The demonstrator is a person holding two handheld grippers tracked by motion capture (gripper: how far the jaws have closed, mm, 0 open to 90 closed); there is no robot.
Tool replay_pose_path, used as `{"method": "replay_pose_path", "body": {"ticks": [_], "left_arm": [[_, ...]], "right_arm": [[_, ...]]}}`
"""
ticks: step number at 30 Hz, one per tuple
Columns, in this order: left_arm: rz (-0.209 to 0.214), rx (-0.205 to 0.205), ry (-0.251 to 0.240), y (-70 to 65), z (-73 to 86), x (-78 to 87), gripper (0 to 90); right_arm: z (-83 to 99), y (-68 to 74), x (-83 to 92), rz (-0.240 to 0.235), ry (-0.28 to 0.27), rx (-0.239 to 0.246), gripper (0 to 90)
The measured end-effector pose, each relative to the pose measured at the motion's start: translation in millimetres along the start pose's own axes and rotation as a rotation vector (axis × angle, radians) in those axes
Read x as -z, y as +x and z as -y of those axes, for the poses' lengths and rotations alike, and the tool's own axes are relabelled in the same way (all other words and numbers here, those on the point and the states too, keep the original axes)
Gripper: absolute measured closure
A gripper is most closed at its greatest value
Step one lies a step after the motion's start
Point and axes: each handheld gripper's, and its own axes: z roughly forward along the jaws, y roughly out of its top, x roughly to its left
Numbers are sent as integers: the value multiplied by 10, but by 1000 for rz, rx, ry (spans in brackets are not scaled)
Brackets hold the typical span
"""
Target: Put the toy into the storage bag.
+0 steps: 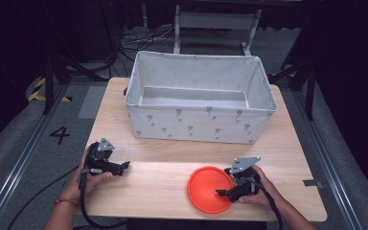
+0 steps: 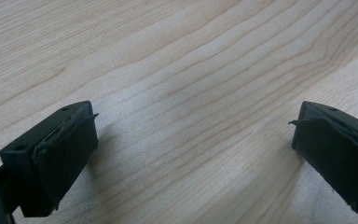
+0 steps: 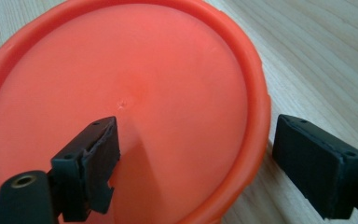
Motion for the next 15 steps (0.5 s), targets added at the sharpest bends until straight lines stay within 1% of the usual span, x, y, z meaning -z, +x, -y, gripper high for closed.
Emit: {"method": "replay_pose_path", "body": {"ticks": [1, 3, 4, 6, 9, 10, 11, 12, 14, 15], "left_arm": [[-1, -3, 1, 2, -1, 1, 5], [-1, -3, 1, 2, 0, 1, 5], [-1, -3, 1, 2, 0, 1, 5], [0, 0, 0, 0, 0, 0, 5], [-1, -2, 1, 1, 0, 1, 5], [-1, -3, 1, 1, 0, 1, 5], [-1, -3, 1, 1, 0, 1, 5], [-1, -3, 1, 1, 0, 1, 5], [-1, -2, 1, 1, 0, 1, 5], [-1, -2, 1, 1, 0, 1, 5]], "right_arm": [[0, 17, -8, -2, -1, 10, 129], [2, 55, -33, 9, -6, 22, 101], [1, 82, -51, 17, -8, 36, 90], [-11, 89, -61, 11, -5, 38, 90], [-20, 96, -69, 14, -5, 39, 99], [-23, 98, -68, 16, -6, 38, 114], [-27, 97, -64, 23, -8, 32, 150], [-31, 88, -54, 32, -12, 25, 206], [-32, 64, -39, 38, -21, 16, 273], [-32, 53, -31, 44, -28, 11, 343]]}}
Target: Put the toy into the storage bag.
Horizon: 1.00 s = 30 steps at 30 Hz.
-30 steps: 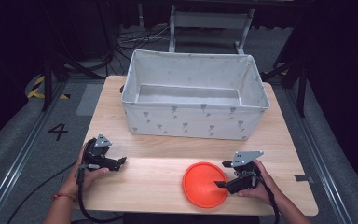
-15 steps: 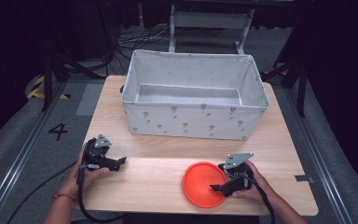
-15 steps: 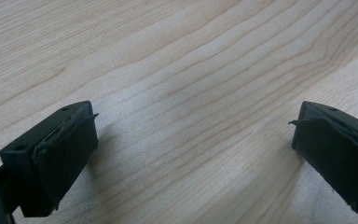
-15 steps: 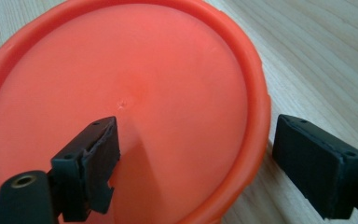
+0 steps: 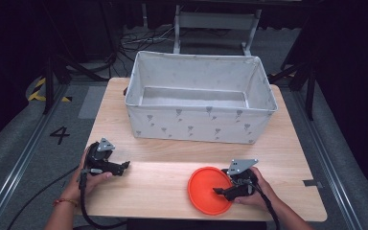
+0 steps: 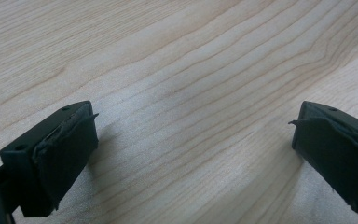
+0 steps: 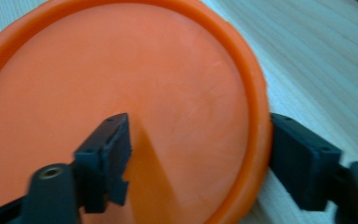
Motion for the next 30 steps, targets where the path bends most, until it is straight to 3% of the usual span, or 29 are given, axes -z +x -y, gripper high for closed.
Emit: {"method": "replay_pose_path", "body": {"ticks": [4, 10, 20, 24, 26, 30], "left_arm": [[0, -1, 0, 1, 0, 0, 5], [1, 3, 0, -1, 0, -1, 5], [0, 0, 0, 0, -1, 0, 5], [1, 2, -1, -1, 0, -1, 5], [1, 3, -1, -1, 0, -1, 5], [1, 2, 0, -1, 0, -1, 5]], "right_arm": [[-2, -60, 37, 13, -27, -35, 523], [-20, -101, 95, -4, -75, -50, 666], [-129, -73, 254, -12, -123, -2, 771], [-192, -58, 378, -43, -156, 5, 811], [-221, -40, 453, -52, -172, 22, 820], [-274, 18, 557, -25, -179, 75, 821]]}}
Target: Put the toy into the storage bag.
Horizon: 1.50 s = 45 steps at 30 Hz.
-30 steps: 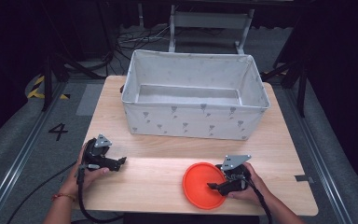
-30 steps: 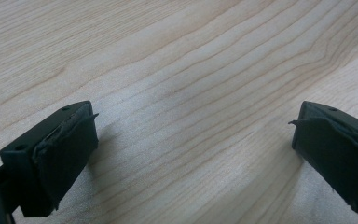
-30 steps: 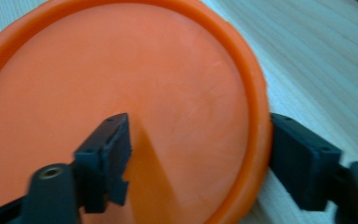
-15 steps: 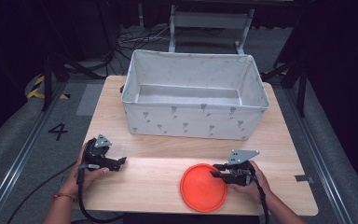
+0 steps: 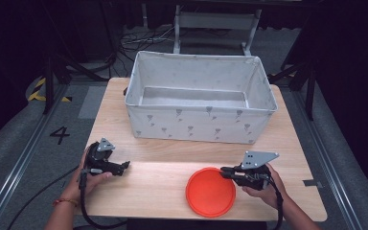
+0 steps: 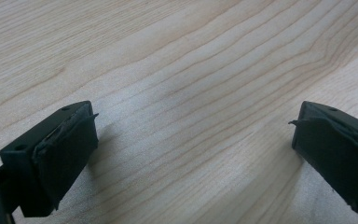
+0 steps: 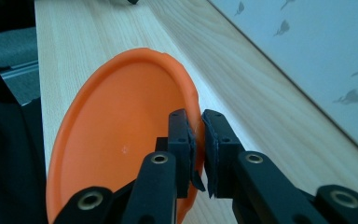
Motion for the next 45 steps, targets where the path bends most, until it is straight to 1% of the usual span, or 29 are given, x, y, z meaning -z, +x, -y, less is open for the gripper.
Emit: {"method": "replay_pose_path", "body": {"ticks": [3, 6, 7, 10, 15, 22, 23, 25, 27, 31, 37, 42, 45], "left_arm": [[0, 0, 0, 0, 0, 0, 5], [-1, -2, 0, 1, 0, 1, 5], [0, 0, 0, 0, 0, 0, 5], [-1, -3, 1, 1, -1, 1, 5], [0, 0, 0, 0, 0, 0, 5], [0, 0, 0, 0, 0, 0, 5], [0, 0, 0, 0, 0, 0, 5], [1, 0, 2, 0, -1, 2, 5], [1, -1, 3, 1, -1, 2, 5], [1, -1, 3, 1, -1, 2, 5], [-1, -2, 3, 1, -1, 3, 5], [-1, -2, 3, 1, -1, 3, 5], [0, 4, 1, -4, 1, 1, 5]], "right_arm": [[-53, 31, 67, 33, 2, 47, 821], [-96, 29, 122, 60, 0, 68, 821], [-96, 29, 122, 60, 0, 68, 821], [-135, 6, 184, 79, -6, 79, 822], [-187, -23, 282, 101, -8, 103, 823], [-278, -23, 362, 112, -2, 135, 824], [-324, -17, 394, 124, 8, 154, 825], [-362, -18, 427, 130, 14, 170, 825], [-383, -21, 446, 137, 17, 175, 825], [-477, -46, 550, 157, 23, 192, 825], [-631, -72, 719, 185, 11, 213, 825], [-744, -123, 837, 193, 13, 208, 825], [-813, -141, 902, 199, 14, 219, 825]]}}
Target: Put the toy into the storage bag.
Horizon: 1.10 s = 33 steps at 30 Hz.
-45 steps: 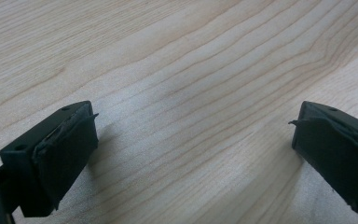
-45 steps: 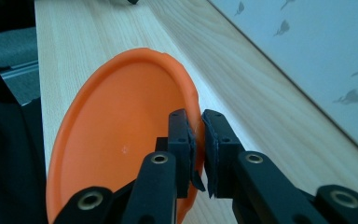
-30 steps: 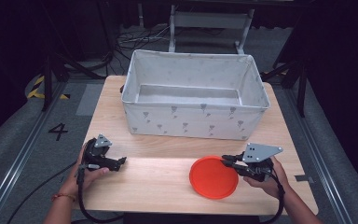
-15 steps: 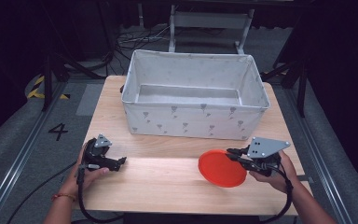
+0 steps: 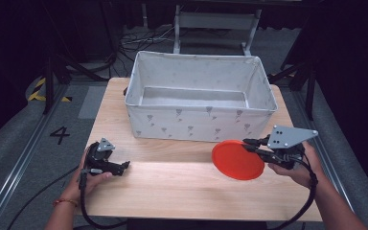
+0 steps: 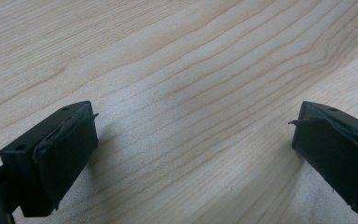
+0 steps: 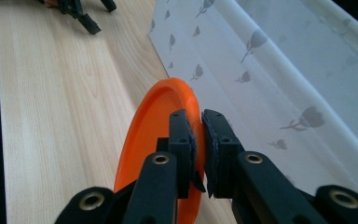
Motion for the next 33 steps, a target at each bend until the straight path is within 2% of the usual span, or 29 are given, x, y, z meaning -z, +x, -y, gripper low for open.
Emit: {"method": "replay_pose_path", "body": {"ticks": [13, 21, 33], "left_arm": [[-1, 1, -1, -1, 1, 0, 5], [-1, 1, -1, -1, 1, -1, 5], [-1, 0, 0, 0, 1, 0, 5]], "right_arm": [[-331, -135, 251, 41, -10, 38, 825], [-550, -303, 399, 61, -29, 43, 825], [-868, -521, 542, 113, -22, 59, 825]]}}
